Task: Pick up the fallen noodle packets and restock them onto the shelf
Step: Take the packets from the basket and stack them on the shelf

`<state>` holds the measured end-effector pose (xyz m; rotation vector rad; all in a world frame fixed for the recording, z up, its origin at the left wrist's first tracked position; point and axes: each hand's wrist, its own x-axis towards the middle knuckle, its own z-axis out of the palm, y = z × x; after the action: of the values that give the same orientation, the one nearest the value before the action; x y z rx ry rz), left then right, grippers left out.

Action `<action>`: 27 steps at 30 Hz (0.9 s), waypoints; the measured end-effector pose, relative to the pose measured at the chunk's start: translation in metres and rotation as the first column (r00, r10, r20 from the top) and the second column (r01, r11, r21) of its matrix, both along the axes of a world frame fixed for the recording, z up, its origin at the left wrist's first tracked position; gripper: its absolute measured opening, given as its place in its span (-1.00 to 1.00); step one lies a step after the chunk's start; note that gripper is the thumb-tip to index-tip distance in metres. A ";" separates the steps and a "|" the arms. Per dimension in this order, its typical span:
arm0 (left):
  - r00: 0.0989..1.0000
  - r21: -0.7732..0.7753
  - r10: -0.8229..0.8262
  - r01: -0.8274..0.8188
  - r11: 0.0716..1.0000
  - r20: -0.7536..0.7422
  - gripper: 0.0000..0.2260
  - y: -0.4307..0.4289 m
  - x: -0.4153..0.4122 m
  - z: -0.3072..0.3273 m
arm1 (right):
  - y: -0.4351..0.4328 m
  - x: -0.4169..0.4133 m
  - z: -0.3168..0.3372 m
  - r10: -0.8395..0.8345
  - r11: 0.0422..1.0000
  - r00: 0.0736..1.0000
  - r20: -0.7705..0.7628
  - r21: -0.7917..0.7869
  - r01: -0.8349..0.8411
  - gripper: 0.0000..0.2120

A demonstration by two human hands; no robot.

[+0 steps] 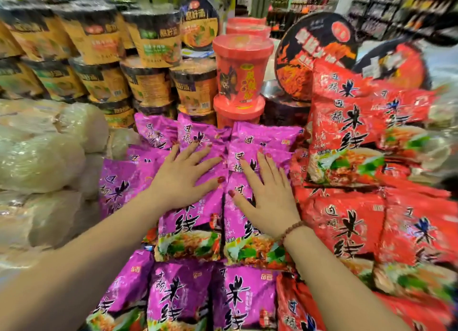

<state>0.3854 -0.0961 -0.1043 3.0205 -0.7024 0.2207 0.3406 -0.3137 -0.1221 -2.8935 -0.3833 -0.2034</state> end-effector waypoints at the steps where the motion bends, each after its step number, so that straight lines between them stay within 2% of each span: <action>1: 0.999 -0.075 0.004 -0.001 0.997 0.034 -0.24 -0.003 -0.001 0.002 | -0.001 0.000 0.001 0.007 1.000 1.000 -0.006 0.016 -0.007 -0.29; 3: 0.992 -0.219 -0.031 0.057 0.974 0.121 -0.40 -0.012 0.001 0.009 | -0.001 -0.004 0.005 0.002 0.999 1.000 0.023 -0.032 -0.001 -0.32; 5: 0.971 -0.273 -0.134 0.186 0.944 0.199 -0.47 -0.030 0.007 0.019 | 0.003 -0.015 0.009 -0.051 0.996 0.985 0.163 -0.065 0.063 -0.31; 7: 0.952 -0.205 -0.220 0.264 0.943 0.214 -0.47 -0.051 0.019 0.028 | 0.009 -0.029 0.009 -0.134 0.989 0.950 0.283 -0.018 0.145 -0.29; 8: 0.956 -0.151 -0.230 0.259 0.954 0.185 -0.44 -0.061 0.026 0.030 | 0.010 -0.036 0.006 -0.161 0.986 0.942 0.295 -0.003 0.170 -0.28; 10: 0.972 -0.055 -0.201 0.208 0.976 0.118 -0.35 -0.075 0.037 0.031 | 0.012 -0.045 -0.006 -0.180 0.979 0.951 0.249 -0.045 0.197 -0.28; 14: 0.982 0.103 -0.158 0.147 0.984 0.107 -0.27 -0.084 0.046 0.024 | 0.007 -0.038 -0.030 -0.140 0.982 0.977 0.158 -0.106 0.158 -0.28; 17: 0.983 0.099 -0.140 0.129 0.987 0.119 -0.24 -0.088 0.038 0.028 | 0.004 -0.038 -0.025 -0.108 0.991 0.988 0.107 -0.066 0.116 -0.27; 19: 0.981 -0.023 -0.142 0.146 0.989 0.130 -0.28 -0.093 0.032 0.036 | -0.003 -0.046 -0.008 -0.034 0.999 0.992 0.122 -0.006 0.035 -0.28; 21: 0.982 -0.255 -0.130 0.163 0.953 0.140 -0.30 -0.102 0.029 0.043 | -0.023 -0.054 0.015 -0.044 0.994 0.957 0.286 0.110 0.013 -0.34; 23: 0.989 -0.504 -0.131 0.146 0.851 0.065 -0.38 -0.118 0.023 0.055 | -0.052 -0.062 0.048 -0.212 0.945 0.865 0.456 0.322 0.062 -0.40; 24: 0.987 -0.591 -0.162 0.136 0.795 0.009 -0.42 -0.129 0.020 0.060 | -0.069 -0.062 0.060 -0.371 0.865 0.834 0.408 0.478 0.151 -0.44; 25: 0.977 -0.654 -0.208 0.128 0.745 -0.045 -0.44 -0.141 0.016 0.066 | -0.085 -0.058 0.072 -0.494 0.749 0.836 0.238 0.605 0.271 -0.48; 26: 0.964 -0.701 -0.241 0.098 0.707 -0.109 -0.42 -0.153 0.014 0.069 | -0.100 -0.050 0.079 -0.526 0.663 0.850 0.040 0.645 0.380 -0.51; 27: 0.951 -0.736 -0.271 0.079 0.672 -0.146 -0.36 -0.164 0.014 0.070 | -0.114 -0.040 0.086 -0.474 0.680 0.880 -0.040 0.619 0.394 -0.51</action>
<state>0.3990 -0.2597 -0.0341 2.1466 -0.6701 0.0812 0.3007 -0.4273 -0.0362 -2.2636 0.3297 -0.4866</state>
